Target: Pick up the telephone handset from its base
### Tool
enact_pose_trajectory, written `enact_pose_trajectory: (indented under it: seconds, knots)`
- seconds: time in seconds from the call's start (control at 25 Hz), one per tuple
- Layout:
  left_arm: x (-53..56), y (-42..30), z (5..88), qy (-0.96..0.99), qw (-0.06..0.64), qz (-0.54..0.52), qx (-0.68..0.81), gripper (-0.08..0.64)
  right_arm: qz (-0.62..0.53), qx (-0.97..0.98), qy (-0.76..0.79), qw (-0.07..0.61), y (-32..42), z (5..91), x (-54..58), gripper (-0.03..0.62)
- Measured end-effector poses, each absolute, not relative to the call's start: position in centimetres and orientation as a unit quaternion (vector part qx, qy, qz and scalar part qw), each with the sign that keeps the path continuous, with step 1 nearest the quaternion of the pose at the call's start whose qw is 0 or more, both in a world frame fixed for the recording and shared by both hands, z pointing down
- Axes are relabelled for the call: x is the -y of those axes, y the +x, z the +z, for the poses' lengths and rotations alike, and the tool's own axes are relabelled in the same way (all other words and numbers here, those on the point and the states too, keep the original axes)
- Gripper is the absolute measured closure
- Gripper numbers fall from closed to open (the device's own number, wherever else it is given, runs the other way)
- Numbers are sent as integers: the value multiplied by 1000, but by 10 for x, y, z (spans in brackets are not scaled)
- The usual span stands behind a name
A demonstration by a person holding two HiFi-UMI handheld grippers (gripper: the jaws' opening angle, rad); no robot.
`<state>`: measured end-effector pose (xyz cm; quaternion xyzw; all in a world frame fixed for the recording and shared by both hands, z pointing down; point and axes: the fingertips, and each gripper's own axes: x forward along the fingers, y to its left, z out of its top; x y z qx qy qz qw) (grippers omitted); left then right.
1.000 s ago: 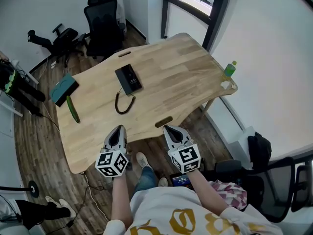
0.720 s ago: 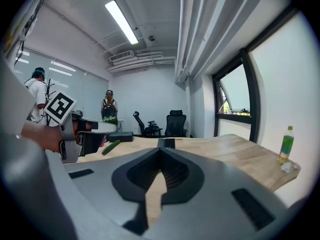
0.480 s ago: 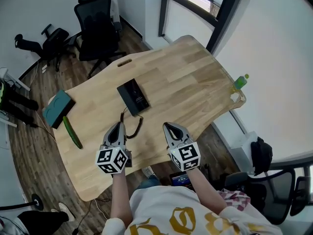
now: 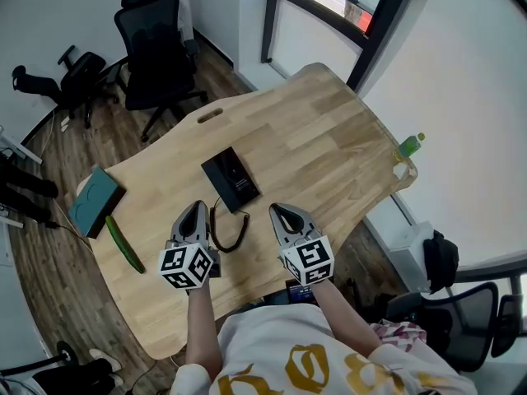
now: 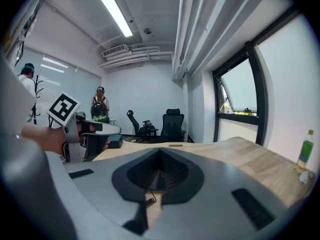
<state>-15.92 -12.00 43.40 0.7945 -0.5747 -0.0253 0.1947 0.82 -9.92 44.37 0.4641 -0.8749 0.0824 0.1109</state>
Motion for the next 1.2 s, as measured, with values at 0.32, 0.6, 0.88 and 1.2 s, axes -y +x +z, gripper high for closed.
enact_pose_trajectory:
  seconds: [0.32,0.6,0.88,1.2]
  knots:
    - [135,-163,436,791,202,-32,577,554,84,878,459,109,3,445,118,586]
    - [143,-169,448,778,216,-19,590,554,94,884,445,108,-4,453,131,586]
    - [160,-172,467,770,238,-14,592,554,103,885,436,123,-6,470,151,586]
    - [172,-171,503,757,267,4,596,554,134,885,422,146,-10,499,172,586]
